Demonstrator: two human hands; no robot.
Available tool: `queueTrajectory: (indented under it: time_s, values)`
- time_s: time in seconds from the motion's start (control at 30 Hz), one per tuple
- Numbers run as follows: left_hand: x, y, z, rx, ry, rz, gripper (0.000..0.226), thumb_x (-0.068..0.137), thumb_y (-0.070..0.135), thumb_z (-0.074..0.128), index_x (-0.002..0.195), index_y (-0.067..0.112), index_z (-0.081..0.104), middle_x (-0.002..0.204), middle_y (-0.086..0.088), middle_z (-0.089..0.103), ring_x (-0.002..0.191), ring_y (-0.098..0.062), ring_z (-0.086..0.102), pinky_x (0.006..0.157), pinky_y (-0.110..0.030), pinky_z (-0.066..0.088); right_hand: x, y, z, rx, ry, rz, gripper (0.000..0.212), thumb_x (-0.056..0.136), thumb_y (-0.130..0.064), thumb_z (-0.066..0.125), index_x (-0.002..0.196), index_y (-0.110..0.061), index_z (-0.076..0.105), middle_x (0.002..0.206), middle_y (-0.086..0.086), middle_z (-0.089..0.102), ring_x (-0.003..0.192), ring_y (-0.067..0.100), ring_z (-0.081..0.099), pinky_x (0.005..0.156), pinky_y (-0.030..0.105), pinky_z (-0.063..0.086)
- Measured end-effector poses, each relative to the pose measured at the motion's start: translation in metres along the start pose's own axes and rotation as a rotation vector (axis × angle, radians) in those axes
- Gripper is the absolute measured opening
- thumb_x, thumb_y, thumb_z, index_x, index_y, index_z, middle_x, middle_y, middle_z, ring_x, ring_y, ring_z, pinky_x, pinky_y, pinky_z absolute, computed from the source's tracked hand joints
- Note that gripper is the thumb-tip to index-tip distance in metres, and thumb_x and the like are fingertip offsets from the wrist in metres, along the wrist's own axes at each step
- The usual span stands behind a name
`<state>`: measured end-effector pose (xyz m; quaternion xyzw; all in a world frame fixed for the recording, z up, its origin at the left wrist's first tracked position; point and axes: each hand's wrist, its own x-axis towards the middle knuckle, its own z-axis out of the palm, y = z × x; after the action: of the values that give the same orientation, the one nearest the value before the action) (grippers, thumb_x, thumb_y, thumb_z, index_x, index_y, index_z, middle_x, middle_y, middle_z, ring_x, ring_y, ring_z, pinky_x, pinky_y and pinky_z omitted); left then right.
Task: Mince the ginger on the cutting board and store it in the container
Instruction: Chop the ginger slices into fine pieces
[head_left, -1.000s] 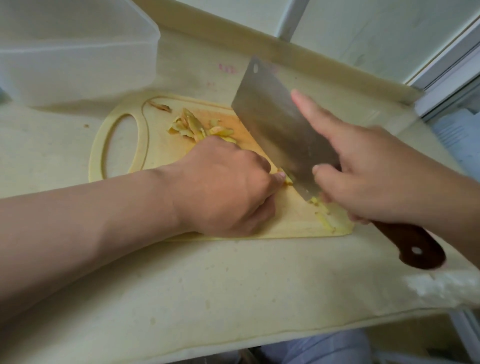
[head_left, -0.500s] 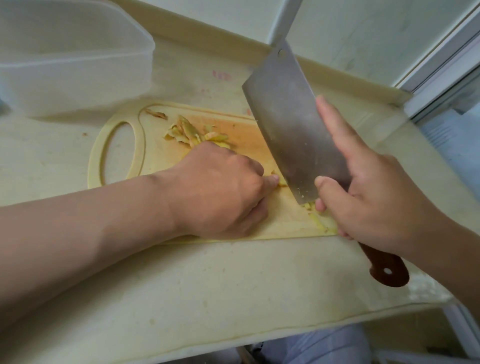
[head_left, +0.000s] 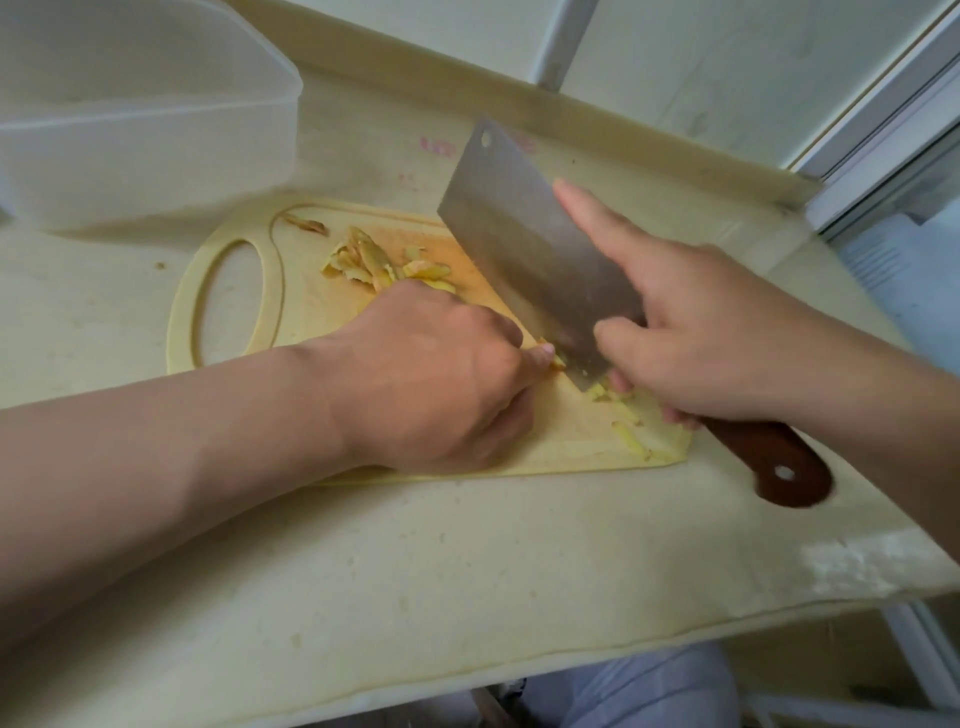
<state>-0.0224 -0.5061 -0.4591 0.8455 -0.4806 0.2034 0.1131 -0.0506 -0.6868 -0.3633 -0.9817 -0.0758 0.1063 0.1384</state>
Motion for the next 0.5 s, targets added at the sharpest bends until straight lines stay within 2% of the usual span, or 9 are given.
queueTrajectory:
  time_s: [0.17, 0.33, 0.5]
  values:
    - [-0.002, 0.0, -0.001, 0.008, -0.01, 0.014, 0.053, 0.094, 0.04, 0.029, 0.109, 0.016, 0.073, 0.066, 0.0, 0.059, 0.053, -0.035, 0.06, 0.046, -0.026, 0.03, 0.01, -0.004, 0.005, 0.075, 0.059, 0.0, 0.098, 0.091, -0.005, 0.048, 0.159, -0.058, 0.002, 0.067, 0.004, 0.072, 0.041, 0.021, 0.065, 0.048, 0.041, 0.061]
    - [-0.002, 0.0, -0.002, 0.005, -0.01, 0.014, 0.05, 0.094, 0.038, 0.03, 0.103, 0.015, 0.073, 0.064, 0.001, 0.056, 0.052, -0.035, 0.058, 0.044, -0.025, 0.03, -0.018, 0.007, 0.02, 0.105, 0.231, -0.024, 0.096, 0.096, -0.009, 0.051, 0.153, -0.066, -0.002, 0.066, 0.015, 0.071, 0.049, 0.026, 0.063, 0.055, 0.045, 0.058]
    - [-0.002, -0.001, 0.0, -0.002, 0.005, 0.012, 0.055, 0.094, 0.037, 0.026, 0.103, 0.012, 0.074, 0.065, 0.001, 0.057, 0.053, -0.035, 0.057, 0.044, -0.026, 0.033, -0.033, 0.012, 0.023, 0.099, 0.244, -0.014, 0.097, 0.099, -0.011, 0.052, 0.148, -0.074, -0.003, 0.069, 0.02, 0.07, 0.05, 0.031, 0.062, 0.055, 0.047, 0.056]
